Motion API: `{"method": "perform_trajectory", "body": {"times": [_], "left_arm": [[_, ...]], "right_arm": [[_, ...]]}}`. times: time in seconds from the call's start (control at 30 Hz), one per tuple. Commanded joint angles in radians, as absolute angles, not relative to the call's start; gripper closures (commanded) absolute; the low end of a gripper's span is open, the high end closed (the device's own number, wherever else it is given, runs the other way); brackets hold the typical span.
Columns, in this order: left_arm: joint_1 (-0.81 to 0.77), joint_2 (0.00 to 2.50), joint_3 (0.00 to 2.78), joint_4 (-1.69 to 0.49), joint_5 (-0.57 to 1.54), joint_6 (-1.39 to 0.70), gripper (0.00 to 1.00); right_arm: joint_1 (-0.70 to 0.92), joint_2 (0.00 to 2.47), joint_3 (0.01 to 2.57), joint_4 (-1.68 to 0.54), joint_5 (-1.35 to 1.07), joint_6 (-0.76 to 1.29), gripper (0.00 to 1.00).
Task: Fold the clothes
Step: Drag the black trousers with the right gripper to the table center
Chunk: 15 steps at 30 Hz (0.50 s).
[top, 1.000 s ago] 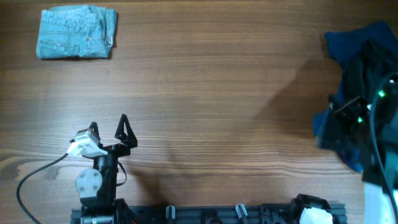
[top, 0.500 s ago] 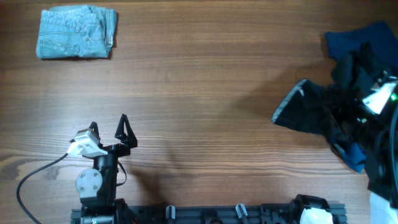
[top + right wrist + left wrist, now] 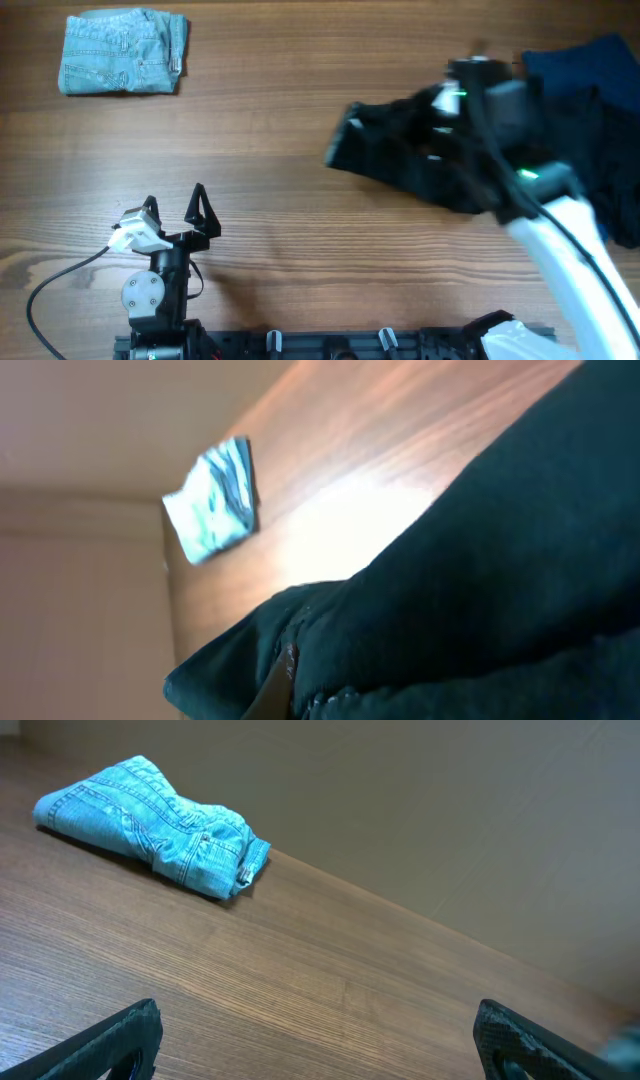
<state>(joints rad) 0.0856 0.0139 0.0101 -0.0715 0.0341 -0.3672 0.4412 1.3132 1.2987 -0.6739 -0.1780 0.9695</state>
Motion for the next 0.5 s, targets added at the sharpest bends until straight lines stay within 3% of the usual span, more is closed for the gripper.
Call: {"method": "perform_trajectory", "body": {"times": [0.0,0.23,0.47], "left_arm": [[0.092,0.007,0.006,-0.076,0.025,-0.347,0.00],[0.092,0.007,0.006,-0.076,0.025,-0.347,0.00],[0.092,0.007,0.006,-0.076,0.025,-0.347,0.00]], "right_arm": [[0.553,1.434,1.323,-0.594,-0.052,1.003,0.96],[0.706,1.702,1.323,-0.424,-0.057,1.049,0.96],[0.787,1.792,1.323,-0.252,-0.074,1.050,0.94]]}}
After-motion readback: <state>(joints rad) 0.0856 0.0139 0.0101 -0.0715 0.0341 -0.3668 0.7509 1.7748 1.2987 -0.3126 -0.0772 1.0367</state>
